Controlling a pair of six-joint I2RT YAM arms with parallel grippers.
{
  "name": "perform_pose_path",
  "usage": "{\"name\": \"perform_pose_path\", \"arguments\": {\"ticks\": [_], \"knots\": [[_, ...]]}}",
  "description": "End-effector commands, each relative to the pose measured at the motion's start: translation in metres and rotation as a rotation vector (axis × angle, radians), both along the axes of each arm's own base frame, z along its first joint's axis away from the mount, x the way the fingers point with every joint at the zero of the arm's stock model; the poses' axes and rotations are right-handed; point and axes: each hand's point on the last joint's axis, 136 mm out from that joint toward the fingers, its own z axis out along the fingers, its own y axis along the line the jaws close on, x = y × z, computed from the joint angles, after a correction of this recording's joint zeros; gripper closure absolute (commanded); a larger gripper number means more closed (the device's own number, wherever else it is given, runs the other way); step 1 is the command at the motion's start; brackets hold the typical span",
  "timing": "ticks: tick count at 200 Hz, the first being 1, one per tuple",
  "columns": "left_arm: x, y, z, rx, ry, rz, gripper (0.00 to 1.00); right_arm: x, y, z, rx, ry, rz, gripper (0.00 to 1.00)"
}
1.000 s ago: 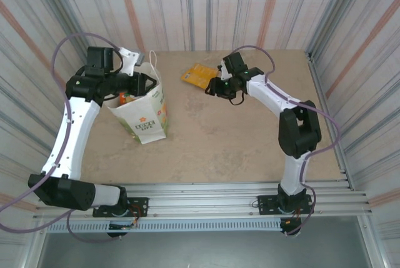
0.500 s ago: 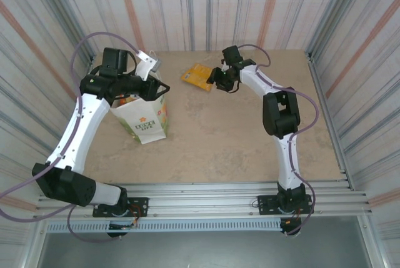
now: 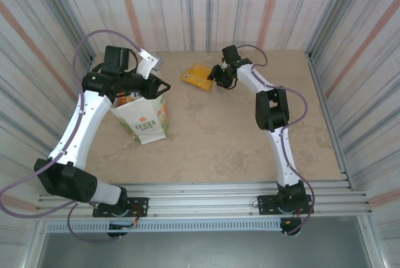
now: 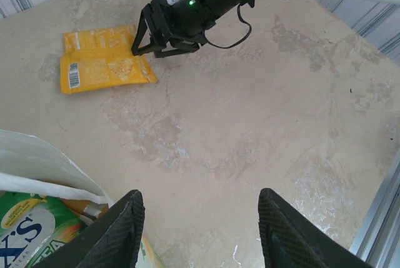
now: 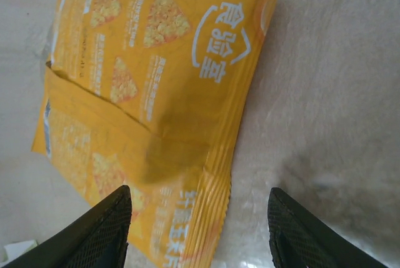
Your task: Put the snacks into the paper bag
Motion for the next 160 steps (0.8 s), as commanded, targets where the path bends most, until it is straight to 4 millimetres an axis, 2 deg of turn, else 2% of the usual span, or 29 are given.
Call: {"name": "perform_pose_path", "arguments": {"ticks": [1,40,64,88,103,120,160], "knots": [[0.003,-0.003,0.010,0.009,-0.048,-0.021,0.47,0.003,0.009,-0.010,0.018,0.027,-0.013,0.42],[0.006,-0.003,0.013,0.013,-0.062,-0.020,0.47,0.007,0.019,-0.027,0.012,0.042,-0.008,0.45],[0.006,-0.001,0.013,0.023,-0.068,-0.017,0.47,0.008,0.016,-0.037,-0.018,0.047,-0.023,0.56],[0.006,0.000,0.011,0.033,-0.065,-0.011,0.47,0.005,0.009,-0.047,-0.075,0.047,-0.015,0.74],[0.006,0.001,0.011,0.036,-0.063,-0.011,0.47,0.004,0.006,-0.045,-0.091,0.046,-0.007,0.86],[0.006,0.001,0.011,0.039,-0.062,-0.009,0.47,0.002,0.002,-0.037,-0.124,0.034,0.008,0.95],[0.001,0.001,0.018,0.028,-0.075,-0.008,0.48,-0.015,-0.016,-0.016,-0.202,0.038,0.057,1.00]]}}
